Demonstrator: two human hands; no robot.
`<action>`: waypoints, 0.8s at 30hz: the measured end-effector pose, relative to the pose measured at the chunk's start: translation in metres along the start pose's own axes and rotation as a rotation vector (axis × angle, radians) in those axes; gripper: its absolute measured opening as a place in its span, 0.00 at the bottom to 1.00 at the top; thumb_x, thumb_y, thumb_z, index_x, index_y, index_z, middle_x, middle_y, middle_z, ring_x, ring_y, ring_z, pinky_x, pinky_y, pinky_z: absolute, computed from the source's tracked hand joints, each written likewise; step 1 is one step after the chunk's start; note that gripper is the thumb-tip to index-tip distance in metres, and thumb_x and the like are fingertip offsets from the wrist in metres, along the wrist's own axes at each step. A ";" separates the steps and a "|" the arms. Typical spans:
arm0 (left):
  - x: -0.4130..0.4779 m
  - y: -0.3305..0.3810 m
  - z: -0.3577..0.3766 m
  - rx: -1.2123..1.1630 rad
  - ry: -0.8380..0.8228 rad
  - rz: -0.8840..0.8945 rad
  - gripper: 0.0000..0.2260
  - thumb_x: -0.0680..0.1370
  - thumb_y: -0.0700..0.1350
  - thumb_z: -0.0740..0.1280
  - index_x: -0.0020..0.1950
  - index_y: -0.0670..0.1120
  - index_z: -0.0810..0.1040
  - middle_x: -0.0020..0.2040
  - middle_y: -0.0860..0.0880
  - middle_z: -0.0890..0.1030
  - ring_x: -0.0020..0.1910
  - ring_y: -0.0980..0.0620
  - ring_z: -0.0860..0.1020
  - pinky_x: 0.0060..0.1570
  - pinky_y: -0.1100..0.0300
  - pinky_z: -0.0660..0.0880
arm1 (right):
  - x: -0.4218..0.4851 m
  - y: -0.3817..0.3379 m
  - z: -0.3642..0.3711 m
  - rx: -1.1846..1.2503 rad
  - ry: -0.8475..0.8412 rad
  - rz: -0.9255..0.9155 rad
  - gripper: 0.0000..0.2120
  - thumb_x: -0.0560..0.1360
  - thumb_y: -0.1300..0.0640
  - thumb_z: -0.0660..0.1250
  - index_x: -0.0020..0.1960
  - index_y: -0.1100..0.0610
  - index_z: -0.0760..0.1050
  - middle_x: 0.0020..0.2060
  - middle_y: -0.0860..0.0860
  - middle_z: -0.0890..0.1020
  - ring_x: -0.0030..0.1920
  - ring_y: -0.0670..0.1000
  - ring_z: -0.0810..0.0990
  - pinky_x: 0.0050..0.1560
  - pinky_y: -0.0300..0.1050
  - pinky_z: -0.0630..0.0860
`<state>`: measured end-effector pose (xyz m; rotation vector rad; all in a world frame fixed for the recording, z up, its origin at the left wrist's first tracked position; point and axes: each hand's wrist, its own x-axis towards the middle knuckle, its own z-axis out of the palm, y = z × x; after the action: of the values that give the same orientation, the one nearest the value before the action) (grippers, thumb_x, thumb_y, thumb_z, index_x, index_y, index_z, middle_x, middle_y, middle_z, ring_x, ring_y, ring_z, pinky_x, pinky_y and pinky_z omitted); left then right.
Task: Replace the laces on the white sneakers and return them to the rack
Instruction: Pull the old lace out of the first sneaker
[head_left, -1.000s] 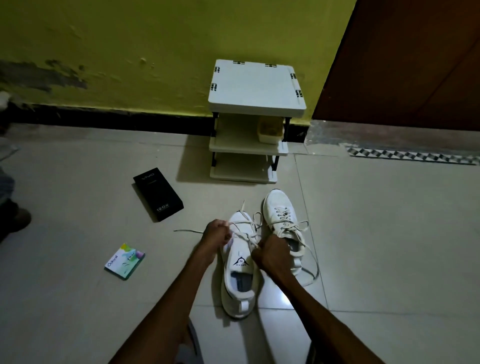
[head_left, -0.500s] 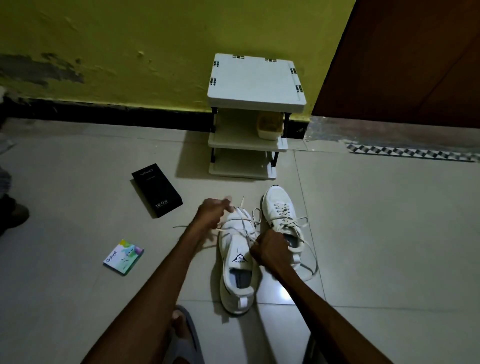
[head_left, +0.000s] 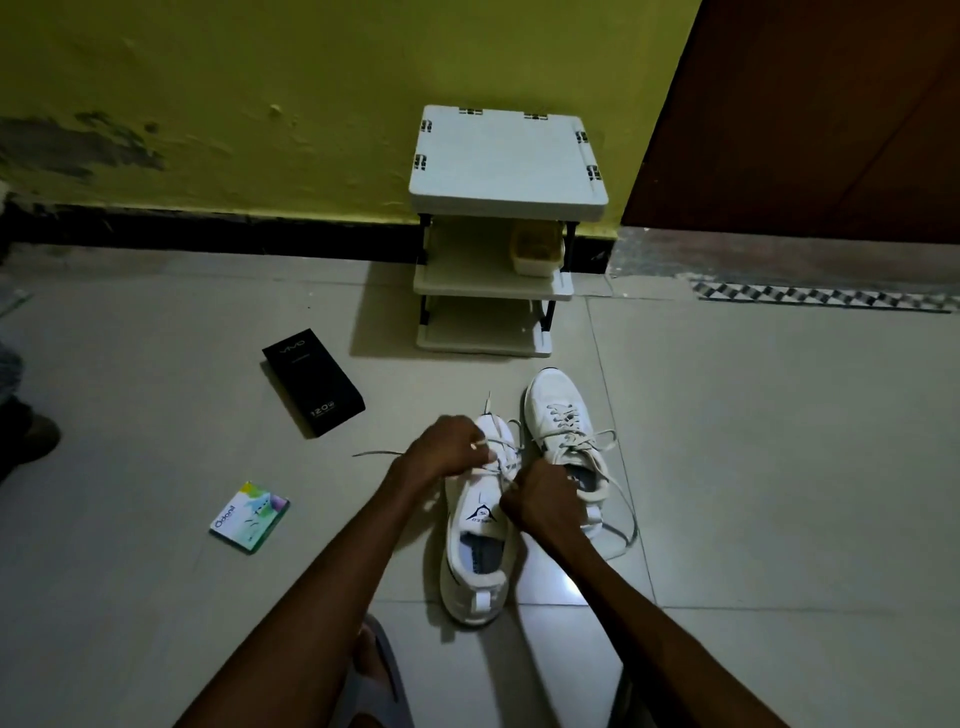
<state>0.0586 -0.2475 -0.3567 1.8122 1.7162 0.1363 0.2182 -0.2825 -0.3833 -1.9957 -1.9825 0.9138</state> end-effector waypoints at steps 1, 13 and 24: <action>-0.002 0.004 0.006 0.172 -0.065 -0.022 0.12 0.77 0.50 0.69 0.50 0.42 0.83 0.51 0.43 0.82 0.55 0.43 0.79 0.50 0.56 0.73 | 0.000 0.000 0.000 -0.005 0.003 0.002 0.09 0.56 0.51 0.60 0.31 0.55 0.63 0.29 0.51 0.71 0.31 0.52 0.74 0.28 0.36 0.62; -0.002 0.004 -0.030 -1.473 0.390 -0.171 0.11 0.83 0.41 0.59 0.43 0.44 0.75 0.39 0.46 0.78 0.29 0.55 0.73 0.29 0.65 0.70 | -0.002 -0.001 -0.001 -0.017 0.018 -0.032 0.15 0.64 0.59 0.68 0.29 0.55 0.61 0.25 0.48 0.65 0.25 0.45 0.65 0.24 0.38 0.54; -0.005 0.004 0.016 0.018 0.230 -0.127 0.08 0.74 0.50 0.68 0.46 0.48 0.84 0.49 0.46 0.80 0.53 0.46 0.77 0.54 0.53 0.67 | 0.000 0.002 -0.002 0.000 -0.012 -0.001 0.07 0.61 0.54 0.64 0.32 0.55 0.66 0.29 0.51 0.71 0.32 0.52 0.74 0.26 0.36 0.58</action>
<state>0.0692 -0.2576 -0.3653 1.7496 1.9916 0.2867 0.2205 -0.2820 -0.3828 -1.9940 -1.9892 0.9272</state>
